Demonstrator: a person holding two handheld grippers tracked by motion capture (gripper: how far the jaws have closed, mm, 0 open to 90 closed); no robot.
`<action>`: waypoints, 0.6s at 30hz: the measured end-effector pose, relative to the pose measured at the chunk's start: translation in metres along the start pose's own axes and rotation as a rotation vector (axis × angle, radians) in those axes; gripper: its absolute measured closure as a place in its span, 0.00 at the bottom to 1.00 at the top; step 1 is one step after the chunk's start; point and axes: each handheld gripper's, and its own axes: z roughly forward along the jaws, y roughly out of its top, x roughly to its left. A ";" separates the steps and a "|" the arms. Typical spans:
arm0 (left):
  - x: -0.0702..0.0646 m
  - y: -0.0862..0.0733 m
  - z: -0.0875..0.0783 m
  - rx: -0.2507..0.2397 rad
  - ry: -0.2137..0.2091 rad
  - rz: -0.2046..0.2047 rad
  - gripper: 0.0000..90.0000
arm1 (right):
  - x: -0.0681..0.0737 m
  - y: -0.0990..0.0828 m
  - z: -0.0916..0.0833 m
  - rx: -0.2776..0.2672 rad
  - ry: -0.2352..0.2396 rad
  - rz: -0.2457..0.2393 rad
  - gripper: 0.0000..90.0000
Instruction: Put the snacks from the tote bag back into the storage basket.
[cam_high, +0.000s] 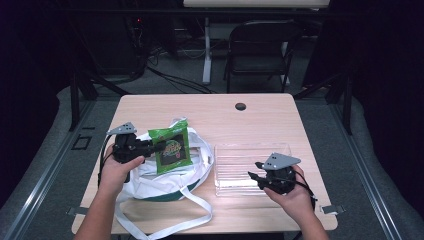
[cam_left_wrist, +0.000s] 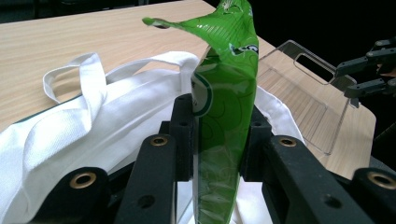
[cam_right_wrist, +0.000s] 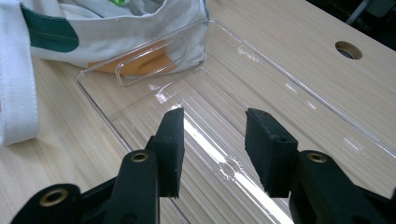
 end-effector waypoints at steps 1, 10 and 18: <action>-0.001 0.000 0.000 -0.001 -0.001 0.006 0.80 | 0.000 0.002 0.001 0.010 0.006 -0.011 0.64; -0.009 0.005 -0.001 -0.030 -0.010 0.035 0.80 | -0.006 0.018 0.000 0.070 0.041 -0.066 0.63; -0.015 0.008 -0.002 -0.054 -0.011 0.056 0.81 | -0.014 0.032 0.002 0.117 0.069 -0.145 0.63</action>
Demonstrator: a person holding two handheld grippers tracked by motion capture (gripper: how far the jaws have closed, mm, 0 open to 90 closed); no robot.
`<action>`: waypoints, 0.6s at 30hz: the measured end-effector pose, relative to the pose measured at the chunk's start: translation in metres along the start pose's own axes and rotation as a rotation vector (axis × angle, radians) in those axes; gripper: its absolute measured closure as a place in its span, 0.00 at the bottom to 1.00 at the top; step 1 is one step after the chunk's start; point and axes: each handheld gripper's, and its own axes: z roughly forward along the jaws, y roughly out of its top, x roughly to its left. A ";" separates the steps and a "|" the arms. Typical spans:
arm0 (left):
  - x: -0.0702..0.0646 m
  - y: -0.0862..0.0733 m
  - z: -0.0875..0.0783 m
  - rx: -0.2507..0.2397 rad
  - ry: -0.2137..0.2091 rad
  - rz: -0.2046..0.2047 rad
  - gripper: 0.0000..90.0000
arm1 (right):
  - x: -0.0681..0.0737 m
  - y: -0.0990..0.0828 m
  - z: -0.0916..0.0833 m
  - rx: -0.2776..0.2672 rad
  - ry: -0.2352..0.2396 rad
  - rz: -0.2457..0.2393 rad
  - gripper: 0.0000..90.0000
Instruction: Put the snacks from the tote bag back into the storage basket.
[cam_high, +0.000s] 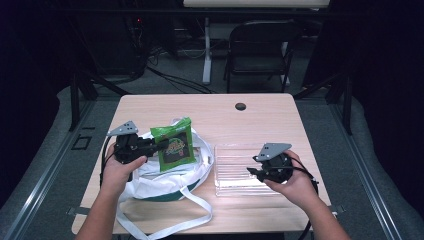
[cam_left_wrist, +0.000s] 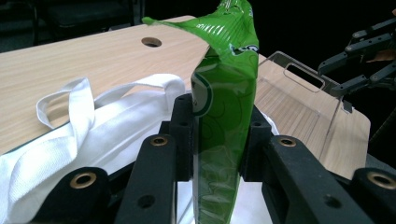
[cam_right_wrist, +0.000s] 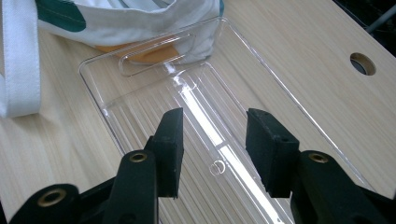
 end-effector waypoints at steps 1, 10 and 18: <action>-0.001 0.001 0.000 -0.002 -0.001 -0.001 0.81 | -0.001 0.002 0.000 0.003 0.008 -0.012 0.63; -0.010 0.005 -0.001 -0.033 -0.027 0.025 0.81 | -0.006 0.027 -0.013 0.017 0.054 -0.078 0.63; -0.020 0.007 0.007 -0.022 -0.050 0.049 0.81 | -0.011 0.048 -0.014 0.049 0.086 -0.138 0.60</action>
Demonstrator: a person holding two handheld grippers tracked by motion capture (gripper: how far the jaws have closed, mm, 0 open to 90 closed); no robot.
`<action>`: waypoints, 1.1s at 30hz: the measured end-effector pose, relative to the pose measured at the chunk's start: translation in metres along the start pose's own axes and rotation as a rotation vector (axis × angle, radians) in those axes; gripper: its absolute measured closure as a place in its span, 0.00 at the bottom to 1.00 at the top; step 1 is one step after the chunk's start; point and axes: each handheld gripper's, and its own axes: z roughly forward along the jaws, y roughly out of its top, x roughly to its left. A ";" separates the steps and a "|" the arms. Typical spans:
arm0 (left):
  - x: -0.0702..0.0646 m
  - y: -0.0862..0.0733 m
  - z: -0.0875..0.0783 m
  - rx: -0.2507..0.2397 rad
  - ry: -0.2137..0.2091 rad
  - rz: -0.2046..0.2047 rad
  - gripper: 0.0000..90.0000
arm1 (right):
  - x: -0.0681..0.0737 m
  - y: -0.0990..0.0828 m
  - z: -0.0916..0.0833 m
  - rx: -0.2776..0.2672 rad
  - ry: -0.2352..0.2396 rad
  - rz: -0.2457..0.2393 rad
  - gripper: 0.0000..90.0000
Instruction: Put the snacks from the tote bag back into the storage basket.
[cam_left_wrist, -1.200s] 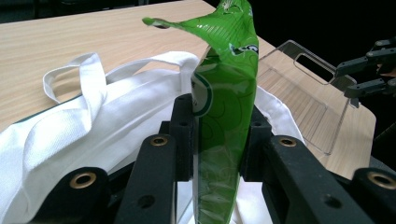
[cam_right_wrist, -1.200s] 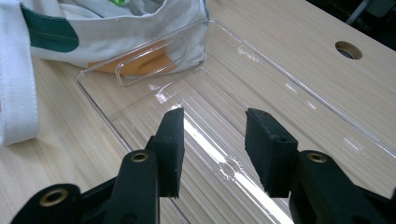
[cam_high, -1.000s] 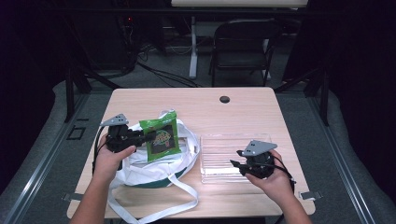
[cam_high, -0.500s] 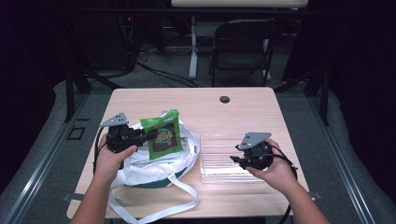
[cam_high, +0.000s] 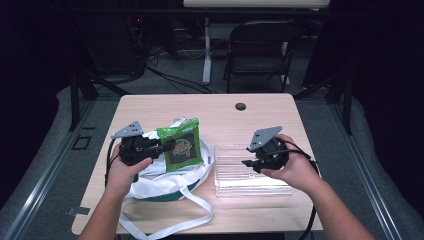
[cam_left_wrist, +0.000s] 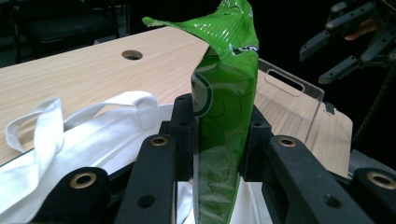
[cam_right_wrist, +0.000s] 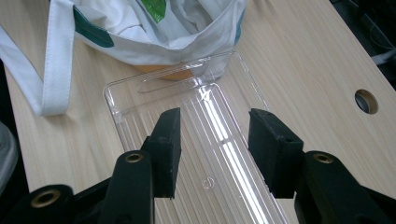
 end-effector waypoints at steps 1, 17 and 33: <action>-0.001 0.001 0.000 -0.003 -0.003 0.002 0.81 | -0.001 0.003 0.000 0.006 0.001 -0.008 0.60; -0.014 0.003 0.012 0.022 -0.036 0.045 0.81 | -0.005 0.041 0.001 0.045 0.019 -0.104 0.59; -0.019 0.004 0.016 0.022 -0.040 0.072 0.81 | -0.007 0.093 -0.007 0.075 0.014 -0.216 0.54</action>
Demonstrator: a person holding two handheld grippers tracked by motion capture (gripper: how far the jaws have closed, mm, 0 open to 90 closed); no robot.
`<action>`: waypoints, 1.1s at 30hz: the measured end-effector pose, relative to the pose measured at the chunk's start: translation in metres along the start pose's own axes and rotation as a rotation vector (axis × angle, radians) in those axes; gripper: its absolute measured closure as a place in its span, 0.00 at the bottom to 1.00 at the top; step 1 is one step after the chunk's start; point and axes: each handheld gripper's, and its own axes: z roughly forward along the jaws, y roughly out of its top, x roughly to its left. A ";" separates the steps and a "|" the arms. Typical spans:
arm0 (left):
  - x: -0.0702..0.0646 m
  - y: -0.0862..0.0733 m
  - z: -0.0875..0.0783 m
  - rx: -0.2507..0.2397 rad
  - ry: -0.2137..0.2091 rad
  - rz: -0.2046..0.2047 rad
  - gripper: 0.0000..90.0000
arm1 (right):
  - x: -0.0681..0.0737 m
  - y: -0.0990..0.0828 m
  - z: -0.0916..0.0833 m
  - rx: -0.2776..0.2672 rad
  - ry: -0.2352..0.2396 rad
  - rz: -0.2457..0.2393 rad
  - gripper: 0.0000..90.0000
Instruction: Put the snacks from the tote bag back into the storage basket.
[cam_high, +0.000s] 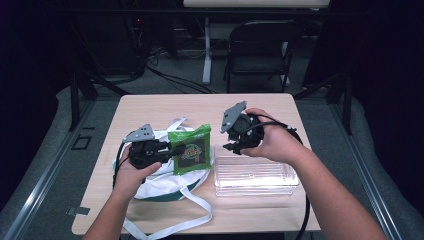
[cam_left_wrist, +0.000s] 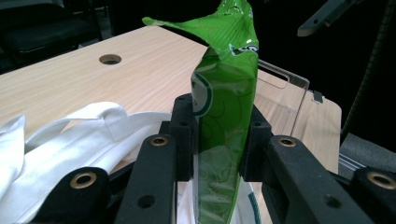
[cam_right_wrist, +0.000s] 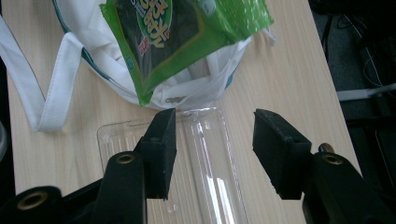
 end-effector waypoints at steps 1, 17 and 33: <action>-0.001 0.001 0.000 -0.002 0.002 0.002 0.81 | -0.001 0.003 -0.002 0.009 -0.002 -0.013 0.53; -0.010 0.004 0.003 -0.007 -0.005 0.044 0.81 | 0.004 0.046 -0.003 -0.009 0.001 -0.132 0.49; -0.017 0.006 0.010 0.003 -0.027 0.084 0.81 | 0.008 0.064 0.008 0.048 0.011 -0.193 0.47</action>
